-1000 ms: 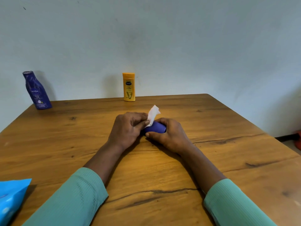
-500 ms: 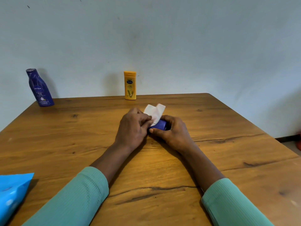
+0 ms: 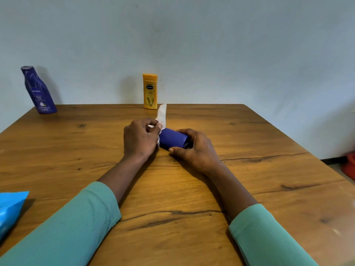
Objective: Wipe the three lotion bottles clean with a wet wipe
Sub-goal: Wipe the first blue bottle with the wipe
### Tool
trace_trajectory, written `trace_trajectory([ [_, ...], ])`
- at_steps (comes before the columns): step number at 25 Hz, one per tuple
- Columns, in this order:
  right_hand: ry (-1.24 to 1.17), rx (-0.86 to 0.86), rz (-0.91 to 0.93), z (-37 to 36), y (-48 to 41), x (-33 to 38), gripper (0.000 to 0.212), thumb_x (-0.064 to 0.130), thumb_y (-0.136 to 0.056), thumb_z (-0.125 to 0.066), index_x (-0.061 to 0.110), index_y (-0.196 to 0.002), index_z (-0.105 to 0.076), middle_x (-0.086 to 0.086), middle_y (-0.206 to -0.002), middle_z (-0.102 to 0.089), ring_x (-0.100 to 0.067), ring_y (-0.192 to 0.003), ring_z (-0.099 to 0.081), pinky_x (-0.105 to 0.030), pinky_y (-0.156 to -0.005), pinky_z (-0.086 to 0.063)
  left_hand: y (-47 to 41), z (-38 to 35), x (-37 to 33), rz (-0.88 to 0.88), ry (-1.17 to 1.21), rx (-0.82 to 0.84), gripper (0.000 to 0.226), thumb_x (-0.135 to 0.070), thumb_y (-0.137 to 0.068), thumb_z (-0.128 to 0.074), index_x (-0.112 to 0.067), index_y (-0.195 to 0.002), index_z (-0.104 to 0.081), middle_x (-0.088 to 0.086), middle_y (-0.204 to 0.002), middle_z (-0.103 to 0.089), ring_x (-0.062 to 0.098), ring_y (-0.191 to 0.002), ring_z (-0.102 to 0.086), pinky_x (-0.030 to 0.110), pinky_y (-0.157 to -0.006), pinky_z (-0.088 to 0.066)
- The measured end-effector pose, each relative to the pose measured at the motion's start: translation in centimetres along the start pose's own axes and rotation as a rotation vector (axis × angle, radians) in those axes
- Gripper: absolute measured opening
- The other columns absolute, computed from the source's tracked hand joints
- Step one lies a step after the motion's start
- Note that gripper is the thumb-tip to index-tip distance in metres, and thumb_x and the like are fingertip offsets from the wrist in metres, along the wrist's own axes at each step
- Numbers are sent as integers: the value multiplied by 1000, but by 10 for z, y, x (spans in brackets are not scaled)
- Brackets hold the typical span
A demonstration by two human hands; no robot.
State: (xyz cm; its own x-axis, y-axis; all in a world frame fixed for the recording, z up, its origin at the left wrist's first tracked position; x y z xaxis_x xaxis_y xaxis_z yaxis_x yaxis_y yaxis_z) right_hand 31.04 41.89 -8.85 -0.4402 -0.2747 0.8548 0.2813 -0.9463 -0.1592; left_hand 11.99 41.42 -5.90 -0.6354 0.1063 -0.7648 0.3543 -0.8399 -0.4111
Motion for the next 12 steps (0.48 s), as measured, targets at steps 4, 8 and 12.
trace_trajectory([
  [4,-59,-34,-11,0,1,-1,56,22,-83,-85,20,-133,-62,5,-115,-71,-9,-101,-70,-28,-88,-61,26,-24,-42,-199,89,129,19,-26,-93,-76,-19,-111,-79,-1,-99,-78,7,-82,-71,29,-72,-62],
  [8,-9,-56,-10,-1,3,0,50,20,-82,-85,18,-127,-64,5,-108,-72,-10,-98,-71,-35,-87,-63,31,-31,-46,-196,154,197,11,-30,-92,-77,-22,-100,-81,-8,-80,-75,7,-70,-71,21,-62,-56],
  [12,56,-80,5,-3,7,6,52,26,-83,-86,18,-128,-62,4,-110,-68,-12,-94,-68,-32,-83,-62,15,-19,-30,-63,96,57,12,-32,-90,-79,-21,-92,-78,-10,-79,-72,5,-72,-69,21,-61,-53],
])
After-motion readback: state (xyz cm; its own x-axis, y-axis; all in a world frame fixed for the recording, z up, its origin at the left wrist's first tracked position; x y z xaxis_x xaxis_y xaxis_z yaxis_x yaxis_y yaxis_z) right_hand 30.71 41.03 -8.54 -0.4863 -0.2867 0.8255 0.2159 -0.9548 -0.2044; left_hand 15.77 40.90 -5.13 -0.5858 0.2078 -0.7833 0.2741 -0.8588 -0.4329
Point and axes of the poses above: each hand's wrist, its own y-axis away from the middle knuckle, its own z-axis out of the back of the hand, x = y × z, the point moved 10 cm from there along -y, towards the middle knuckle
